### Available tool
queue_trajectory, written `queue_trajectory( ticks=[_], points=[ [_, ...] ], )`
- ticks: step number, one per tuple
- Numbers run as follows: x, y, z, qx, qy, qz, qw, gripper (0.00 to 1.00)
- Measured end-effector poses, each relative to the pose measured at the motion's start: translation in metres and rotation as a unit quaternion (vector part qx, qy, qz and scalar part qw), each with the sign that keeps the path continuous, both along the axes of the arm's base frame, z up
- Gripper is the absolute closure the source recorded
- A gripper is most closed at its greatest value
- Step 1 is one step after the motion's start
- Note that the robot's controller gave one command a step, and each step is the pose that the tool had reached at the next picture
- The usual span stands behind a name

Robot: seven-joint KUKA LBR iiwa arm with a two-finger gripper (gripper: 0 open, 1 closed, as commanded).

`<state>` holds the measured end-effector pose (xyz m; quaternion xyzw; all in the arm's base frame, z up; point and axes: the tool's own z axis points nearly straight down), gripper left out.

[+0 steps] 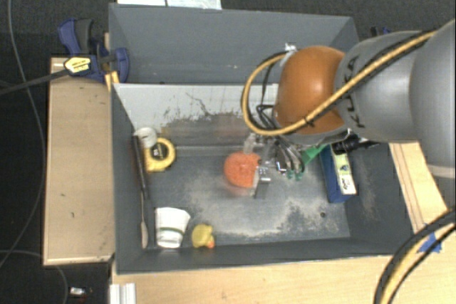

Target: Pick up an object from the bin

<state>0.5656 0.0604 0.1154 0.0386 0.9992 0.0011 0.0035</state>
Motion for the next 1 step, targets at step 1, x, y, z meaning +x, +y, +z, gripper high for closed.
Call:
queue_trajectory(
  ticks=[1],
  points=[
    [0.0036,0.0033,-0.0251,0.000,0.0005,-0.014,0.9999,0.00]
  ],
)
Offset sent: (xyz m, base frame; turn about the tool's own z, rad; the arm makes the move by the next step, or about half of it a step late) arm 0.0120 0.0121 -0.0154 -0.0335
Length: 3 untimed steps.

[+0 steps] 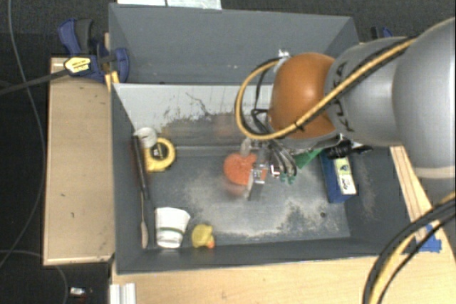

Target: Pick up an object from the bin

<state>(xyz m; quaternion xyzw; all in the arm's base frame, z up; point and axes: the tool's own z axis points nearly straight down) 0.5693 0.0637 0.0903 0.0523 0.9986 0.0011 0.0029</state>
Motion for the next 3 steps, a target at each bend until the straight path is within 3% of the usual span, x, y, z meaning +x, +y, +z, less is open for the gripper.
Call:
queue_trajectory(
  ticks=[1,2,3],
  points=[
    [0.010,0.009,0.011,0.000,-0.0012,0.030,0.9995,0.00],
    [0.019,0.004,-0.020,0.000,-0.0007,-0.004,1.0000,0.00],
    [0.014,-0.001,-0.020,0.000,-0.0005,0.009,1.0000,1.00]
  ],
)
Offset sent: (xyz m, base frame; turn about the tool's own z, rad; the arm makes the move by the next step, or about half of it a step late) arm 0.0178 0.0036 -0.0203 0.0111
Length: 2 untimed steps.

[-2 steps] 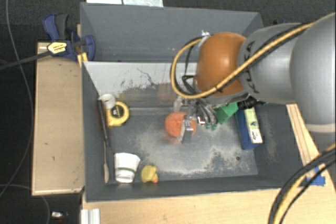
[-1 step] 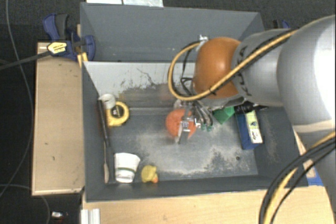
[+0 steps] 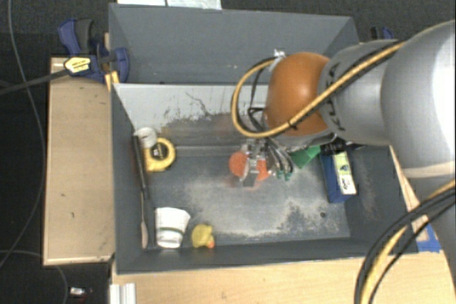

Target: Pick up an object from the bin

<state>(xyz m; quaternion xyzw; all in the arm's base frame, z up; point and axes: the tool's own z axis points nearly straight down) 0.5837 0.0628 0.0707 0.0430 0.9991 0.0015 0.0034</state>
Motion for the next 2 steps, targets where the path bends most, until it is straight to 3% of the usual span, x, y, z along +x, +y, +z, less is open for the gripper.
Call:
queue_trajectory(
  ticks=[2],
  points=[
    [0.0002,0.0000,0.0038,0.000,-0.0015,-0.001,1.0000,1.00]
  ],
)
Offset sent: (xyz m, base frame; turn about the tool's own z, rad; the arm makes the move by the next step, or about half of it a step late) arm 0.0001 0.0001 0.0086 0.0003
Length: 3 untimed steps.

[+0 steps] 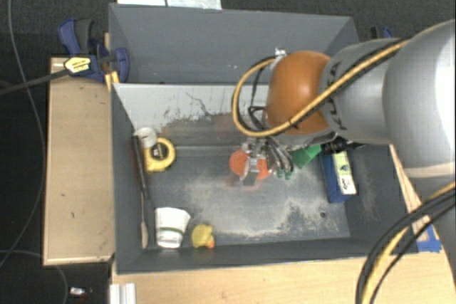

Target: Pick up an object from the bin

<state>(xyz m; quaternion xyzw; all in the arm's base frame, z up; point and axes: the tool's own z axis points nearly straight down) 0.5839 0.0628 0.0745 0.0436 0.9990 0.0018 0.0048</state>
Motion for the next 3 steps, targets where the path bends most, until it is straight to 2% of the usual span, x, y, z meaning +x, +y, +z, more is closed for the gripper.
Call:
queue_trajectory(
  ticks=[2,3],
  points=[
    [0.001,0.000,0.016,0.000,-0.0022,-0.001,1.0000,1.00],
    [0.001,0.000,0.036,0.001,-0.0019,-0.001,1.0000,1.00]
  ],
)
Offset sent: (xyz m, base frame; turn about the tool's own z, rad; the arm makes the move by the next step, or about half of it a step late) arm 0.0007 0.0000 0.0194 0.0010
